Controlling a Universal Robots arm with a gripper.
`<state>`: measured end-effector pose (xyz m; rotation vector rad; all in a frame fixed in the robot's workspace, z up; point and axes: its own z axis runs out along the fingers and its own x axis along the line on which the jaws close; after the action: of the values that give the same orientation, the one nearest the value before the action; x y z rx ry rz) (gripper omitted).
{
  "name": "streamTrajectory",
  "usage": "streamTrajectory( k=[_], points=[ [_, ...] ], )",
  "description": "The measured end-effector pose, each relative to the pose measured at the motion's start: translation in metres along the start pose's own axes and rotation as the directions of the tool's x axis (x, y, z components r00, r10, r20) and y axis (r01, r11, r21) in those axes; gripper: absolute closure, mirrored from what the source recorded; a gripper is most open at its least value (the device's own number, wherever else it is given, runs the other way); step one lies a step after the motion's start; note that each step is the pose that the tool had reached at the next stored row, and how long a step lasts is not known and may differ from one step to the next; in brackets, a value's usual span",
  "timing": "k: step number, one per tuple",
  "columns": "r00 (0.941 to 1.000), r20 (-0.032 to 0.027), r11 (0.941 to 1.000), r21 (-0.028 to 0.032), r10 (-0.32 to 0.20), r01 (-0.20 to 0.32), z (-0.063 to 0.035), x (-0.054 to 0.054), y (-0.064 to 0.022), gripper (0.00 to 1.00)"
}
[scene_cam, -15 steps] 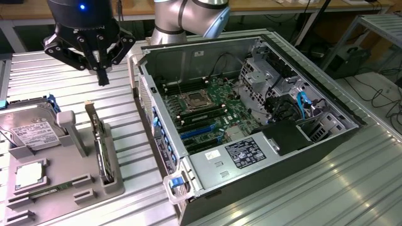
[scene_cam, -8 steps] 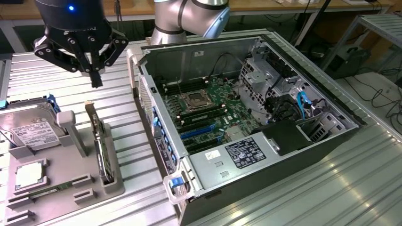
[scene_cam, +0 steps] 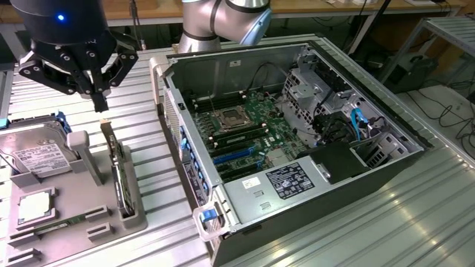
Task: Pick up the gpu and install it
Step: 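Reach for the gpu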
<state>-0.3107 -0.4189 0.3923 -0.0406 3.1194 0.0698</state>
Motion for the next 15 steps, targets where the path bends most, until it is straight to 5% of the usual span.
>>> streamTrajectory(
  k=[15],
  points=[
    [1.0000,0.0000,1.0000,0.0000,0.000,0.000,-0.0006,0.015,-0.0096,0.89]
  ],
)
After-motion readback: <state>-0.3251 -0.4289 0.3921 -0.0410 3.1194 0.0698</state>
